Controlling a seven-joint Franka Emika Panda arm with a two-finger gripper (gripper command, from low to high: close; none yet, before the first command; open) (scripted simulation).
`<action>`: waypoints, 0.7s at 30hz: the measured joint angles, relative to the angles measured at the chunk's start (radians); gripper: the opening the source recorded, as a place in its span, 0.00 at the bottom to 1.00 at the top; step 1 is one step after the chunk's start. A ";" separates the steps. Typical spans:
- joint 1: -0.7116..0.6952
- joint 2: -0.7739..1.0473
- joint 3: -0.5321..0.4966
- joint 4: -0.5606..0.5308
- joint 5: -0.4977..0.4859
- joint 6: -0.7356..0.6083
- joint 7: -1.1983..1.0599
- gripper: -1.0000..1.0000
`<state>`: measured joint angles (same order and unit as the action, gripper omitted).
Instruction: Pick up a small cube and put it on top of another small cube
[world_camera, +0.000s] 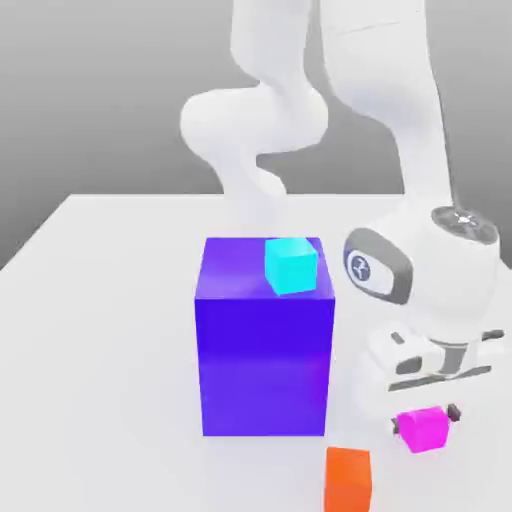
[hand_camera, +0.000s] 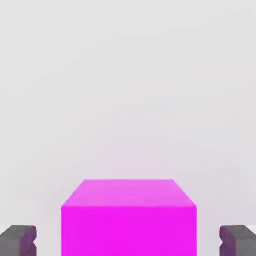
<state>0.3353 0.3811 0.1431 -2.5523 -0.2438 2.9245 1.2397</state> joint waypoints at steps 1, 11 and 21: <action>0.000 0.000 0.000 0.000 -0.001 0.000 0.001 0.00; -0.060 -0.209 0.113 -0.053 0.139 -0.152 -0.144 0.00; 0.052 -0.417 0.248 -0.159 0.295 -0.244 -0.595 0.00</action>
<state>0.3869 -0.0362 0.3913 -2.7114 0.0515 2.6803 0.6449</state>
